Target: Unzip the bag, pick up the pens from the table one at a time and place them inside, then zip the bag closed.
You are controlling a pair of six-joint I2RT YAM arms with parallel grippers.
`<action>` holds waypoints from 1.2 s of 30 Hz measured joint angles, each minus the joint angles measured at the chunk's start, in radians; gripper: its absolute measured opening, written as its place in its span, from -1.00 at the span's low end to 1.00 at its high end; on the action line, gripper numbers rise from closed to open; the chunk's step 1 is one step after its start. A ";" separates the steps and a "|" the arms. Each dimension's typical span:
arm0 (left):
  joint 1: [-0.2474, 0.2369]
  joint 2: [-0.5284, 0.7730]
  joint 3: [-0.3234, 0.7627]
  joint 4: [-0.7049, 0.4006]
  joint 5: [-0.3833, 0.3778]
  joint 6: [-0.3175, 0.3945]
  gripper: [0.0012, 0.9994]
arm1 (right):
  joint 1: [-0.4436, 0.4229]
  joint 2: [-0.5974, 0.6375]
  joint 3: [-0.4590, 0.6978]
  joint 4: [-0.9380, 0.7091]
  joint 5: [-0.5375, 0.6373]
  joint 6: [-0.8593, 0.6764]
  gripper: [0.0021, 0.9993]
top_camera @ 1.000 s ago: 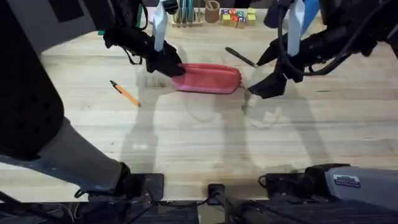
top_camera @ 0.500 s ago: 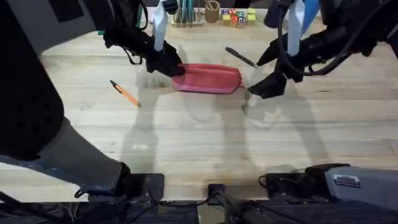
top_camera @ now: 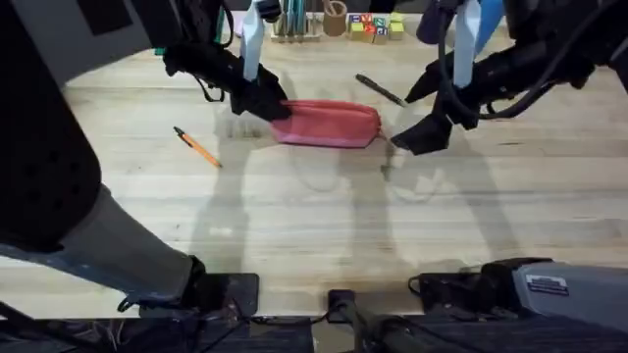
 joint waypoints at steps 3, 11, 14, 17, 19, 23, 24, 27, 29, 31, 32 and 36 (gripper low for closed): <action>0.000 0.000 0.000 0.000 0.000 0.000 -0.92 | 0.000 0.016 0.000 0.030 0.000 -0.001 0.99; 0.000 0.000 0.000 0.000 0.000 0.000 -0.92 | 0.000 0.111 0.000 0.076 0.000 -0.013 0.99; 0.000 0.000 0.000 0.000 0.000 0.000 -0.92 | 0.000 0.150 0.000 0.085 0.000 -0.015 0.99; 0.000 0.000 0.000 0.000 0.000 0.000 -0.92 | 0.000 0.185 0.000 0.095 0.000 -0.018 0.99; 0.000 0.000 0.000 0.000 0.000 0.000 -0.92 | 0.000 0.208 0.000 0.109 0.000 -0.020 0.99; 0.000 0.000 0.000 0.000 0.000 0.000 -0.92 | 0.000 0.244 0.000 0.147 0.000 -0.026 0.99; 0.000 0.000 0.000 0.000 0.000 0.000 -0.92 | 0.000 0.252 0.000 0.157 0.000 -0.028 0.99; 0.000 0.000 0.000 0.000 0.000 0.000 -0.92 | 0.000 0.274 0.000 0.182 0.000 -0.028 0.99; 0.000 0.000 0.000 0.000 0.000 0.000 -0.92 | 0.002 0.283 0.000 0.198 0.000 -0.028 0.99; 0.000 0.000 0.000 0.000 0.000 0.000 -0.92 | 0.006 0.286 0.000 0.210 0.000 -0.031 0.99; 0.000 0.000 0.000 0.000 0.000 0.000 -0.92 | 0.009 0.288 0.000 0.216 0.000 -0.032 0.99; 0.000 0.000 0.000 0.000 0.000 0.000 -0.92 | 0.027 0.295 0.000 0.233 0.000 -0.036 0.99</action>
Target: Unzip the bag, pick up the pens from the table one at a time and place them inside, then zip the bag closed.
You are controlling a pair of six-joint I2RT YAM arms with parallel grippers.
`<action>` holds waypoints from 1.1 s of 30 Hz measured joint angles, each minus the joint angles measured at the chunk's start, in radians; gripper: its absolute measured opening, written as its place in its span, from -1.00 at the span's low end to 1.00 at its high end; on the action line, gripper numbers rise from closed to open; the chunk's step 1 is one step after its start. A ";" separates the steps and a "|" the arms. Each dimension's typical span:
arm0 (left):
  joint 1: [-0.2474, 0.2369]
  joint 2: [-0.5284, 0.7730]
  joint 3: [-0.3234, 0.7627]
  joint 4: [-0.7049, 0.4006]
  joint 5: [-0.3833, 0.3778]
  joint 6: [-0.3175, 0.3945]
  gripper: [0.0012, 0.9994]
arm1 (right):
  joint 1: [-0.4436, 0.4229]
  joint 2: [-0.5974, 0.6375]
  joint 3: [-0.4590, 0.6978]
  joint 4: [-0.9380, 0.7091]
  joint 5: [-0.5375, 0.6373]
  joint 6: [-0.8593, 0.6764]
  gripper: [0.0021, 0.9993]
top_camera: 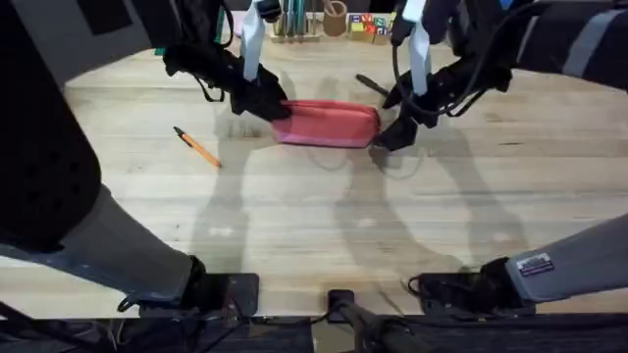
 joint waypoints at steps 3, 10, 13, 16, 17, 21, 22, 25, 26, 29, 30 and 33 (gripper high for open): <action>0.000 0.000 0.000 0.000 0.000 0.000 -0.92 | 0.011 0.012 0.000 0.006 0.000 -0.003 0.99; 0.000 0.000 0.000 0.000 0.000 0.000 -0.92 | 0.019 0.027 0.000 0.006 0.000 -0.005 0.56; 0.000 0.000 0.000 0.000 0.000 0.000 -0.92 | 0.019 0.027 0.000 0.006 0.000 -0.006 0.30; 0.000 0.000 0.000 0.000 0.000 0.000 -0.92 | 0.019 0.027 0.000 0.007 0.000 -0.008 0.01; 0.000 0.000 0.000 0.000 0.000 0.000 -0.92 | 0.019 0.027 0.000 0.006 0.000 -0.008 -0.09; 0.000 0.000 0.000 0.001 0.000 0.000 -0.92 | 0.021 0.027 0.000 0.005 -0.003 -0.011 -0.48; 0.000 0.000 0.000 0.001 -0.001 0.000 -0.92 | 0.022 0.027 0.000 0.004 -0.005 -0.011 -0.58; 0.000 0.000 0.000 0.003 -0.003 0.000 -0.92 | 0.024 0.027 0.000 0.005 -0.009 -0.012 -0.90; 0.000 0.000 0.000 0.003 -0.003 0.000 -0.92 | 0.024 0.027 0.000 0.005 -0.009 -0.015 -0.92; 0.000 0.000 0.000 0.003 -0.003 0.000 -0.92 | 0.024 0.027 0.000 0.005 -0.008 -0.018 -0.92; 0.000 0.000 0.000 0.003 -0.003 0.000 -0.92 | 0.024 0.027 0.000 0.005 -0.007 -0.018 -0.92; 0.000 0.000 0.000 0.003 -0.003 0.000 -0.92 | 0.025 0.027 0.000 0.005 -0.004 -0.018 -0.93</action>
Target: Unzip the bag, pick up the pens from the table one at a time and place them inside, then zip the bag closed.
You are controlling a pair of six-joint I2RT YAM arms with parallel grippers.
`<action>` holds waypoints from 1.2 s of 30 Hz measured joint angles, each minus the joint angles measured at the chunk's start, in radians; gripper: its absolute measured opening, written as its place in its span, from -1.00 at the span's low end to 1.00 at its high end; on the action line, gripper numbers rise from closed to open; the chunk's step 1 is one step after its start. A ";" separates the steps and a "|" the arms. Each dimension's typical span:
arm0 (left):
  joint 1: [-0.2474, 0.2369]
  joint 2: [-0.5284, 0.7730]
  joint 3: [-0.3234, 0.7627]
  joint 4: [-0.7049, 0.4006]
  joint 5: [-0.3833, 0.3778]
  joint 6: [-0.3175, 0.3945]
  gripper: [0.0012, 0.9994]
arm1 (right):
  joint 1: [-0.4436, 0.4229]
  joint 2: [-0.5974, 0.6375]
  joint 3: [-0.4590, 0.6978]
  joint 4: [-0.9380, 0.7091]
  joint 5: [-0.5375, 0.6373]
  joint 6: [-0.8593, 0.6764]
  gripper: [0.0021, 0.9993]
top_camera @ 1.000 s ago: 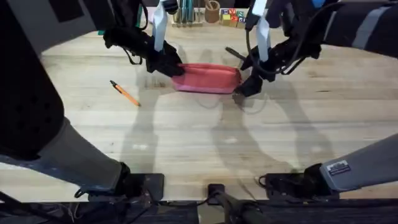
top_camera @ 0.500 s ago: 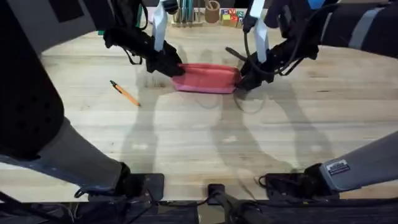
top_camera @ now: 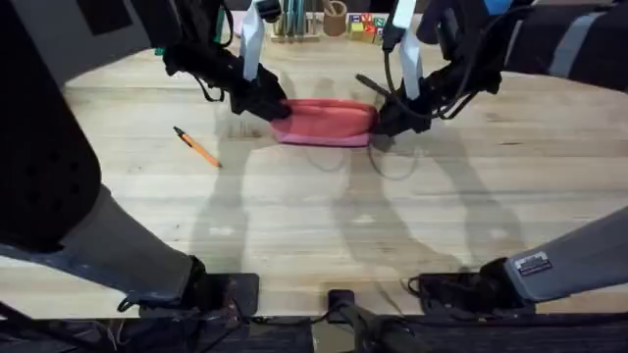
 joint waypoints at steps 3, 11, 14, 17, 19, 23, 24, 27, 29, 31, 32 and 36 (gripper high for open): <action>0.000 0.000 0.000 0.000 0.000 0.000 -0.92 | 0.000 0.000 0.000 0.000 0.000 0.000 -0.94; 0.000 0.000 0.000 0.000 0.000 0.000 -0.92 | 0.000 -0.018 0.000 -0.005 0.014 0.000 -0.94; 0.000 0.000 0.000 0.000 0.000 0.000 -0.92 | -0.003 -0.040 0.000 -0.020 0.032 0.000 -0.94; 0.000 0.000 0.000 0.000 0.000 0.000 -0.92 | -0.009 -0.073 0.001 -0.040 0.050 0.000 -0.94; 0.000 0.000 0.000 -0.001 0.000 0.000 -0.92 | -0.012 -0.095 0.003 -0.050 0.056 0.000 -0.94; 0.000 0.000 0.000 0.000 0.000 0.000 -0.92 | -0.011 -0.126 0.005 -0.066 0.060 0.000 -0.94; 0.000 0.000 0.000 0.000 0.000 0.000 -0.92 | -0.011 -0.131 0.005 -0.069 0.060 0.000 -0.94; 0.000 0.000 0.000 0.000 0.000 0.000 -0.92 | -0.011 -0.138 0.005 -0.071 0.060 0.000 -0.94; 0.000 0.000 0.000 0.000 0.000 0.000 -0.92 | -0.011 -0.138 0.005 -0.071 0.060 0.000 -0.94; 0.000 0.000 0.000 0.000 0.000 0.000 -0.92 | -0.011 -0.138 0.005 -0.071 0.060 0.000 -0.94; 0.000 0.000 0.000 0.000 0.000 0.000 -0.92 | -0.011 -0.138 0.005 -0.071 0.060 0.000 -0.94; 0.000 0.000 0.000 0.000 0.000 0.000 -0.92 | -0.011 -0.138 0.011 -0.075 0.059 0.000 -0.94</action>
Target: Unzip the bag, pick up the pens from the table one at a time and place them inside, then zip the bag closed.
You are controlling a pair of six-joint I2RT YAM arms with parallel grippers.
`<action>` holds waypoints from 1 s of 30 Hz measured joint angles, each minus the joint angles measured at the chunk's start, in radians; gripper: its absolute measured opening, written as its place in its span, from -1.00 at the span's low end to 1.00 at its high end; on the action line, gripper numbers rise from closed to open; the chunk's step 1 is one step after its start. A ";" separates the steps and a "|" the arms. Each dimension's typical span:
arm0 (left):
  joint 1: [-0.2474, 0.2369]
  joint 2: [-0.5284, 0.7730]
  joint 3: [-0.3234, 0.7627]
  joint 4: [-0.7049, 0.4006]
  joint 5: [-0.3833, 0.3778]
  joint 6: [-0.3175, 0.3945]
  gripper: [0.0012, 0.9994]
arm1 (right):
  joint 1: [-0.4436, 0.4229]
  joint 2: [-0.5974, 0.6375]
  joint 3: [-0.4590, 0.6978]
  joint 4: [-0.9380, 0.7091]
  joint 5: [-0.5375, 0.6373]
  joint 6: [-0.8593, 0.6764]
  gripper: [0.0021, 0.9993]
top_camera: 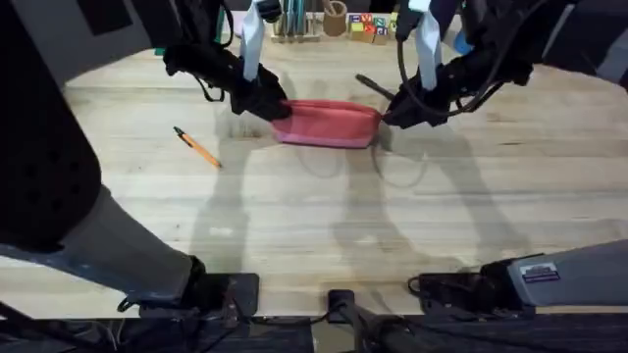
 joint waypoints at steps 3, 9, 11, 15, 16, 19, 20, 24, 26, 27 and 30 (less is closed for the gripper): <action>0.000 0.000 0.000 0.001 0.000 0.000 -0.92 | 0.001 0.000 0.019 -0.003 -0.010 0.000 -0.94; 0.000 0.000 0.000 0.000 -0.001 0.000 -0.92 | 0.014 0.000 0.053 -0.005 -0.011 0.000 -0.94; 0.000 0.000 0.000 0.000 -0.001 0.000 -0.92 | 0.028 0.000 0.060 -0.001 -0.010 0.000 -0.94; 0.001 0.000 0.000 0.000 -0.004 0.000 -0.92 | 0.064 0.000 0.063 0.025 -0.006 0.000 -0.94; 0.001 0.000 0.000 0.000 -0.005 0.000 -0.92 | 0.075 0.000 0.064 0.034 -0.003 0.000 -0.94; 0.004 0.000 0.000 0.000 -0.009 0.000 -0.92 | 0.101 0.000 0.066 0.051 0.004 0.000 -0.94; 0.006 0.000 0.000 0.000 -0.011 0.000 -0.92 | 0.109 0.000 0.066 0.059 0.006 0.003 -0.94; 0.015 0.000 0.000 0.000 -0.016 0.000 -0.92 | 0.137 0.000 0.066 0.103 0.021 0.024 -0.94; 0.018 0.000 0.000 0.000 -0.021 0.000 -0.92 | 0.150 0.000 0.066 0.121 0.031 0.035 -0.94; 0.020 0.000 0.000 0.000 -0.023 0.000 -0.92 | 0.156 0.000 0.066 0.130 0.037 0.040 -0.94; 0.021 0.000 0.000 0.001 -0.031 0.000 -0.92 | 0.174 0.000 0.066 0.150 0.055 0.049 -0.94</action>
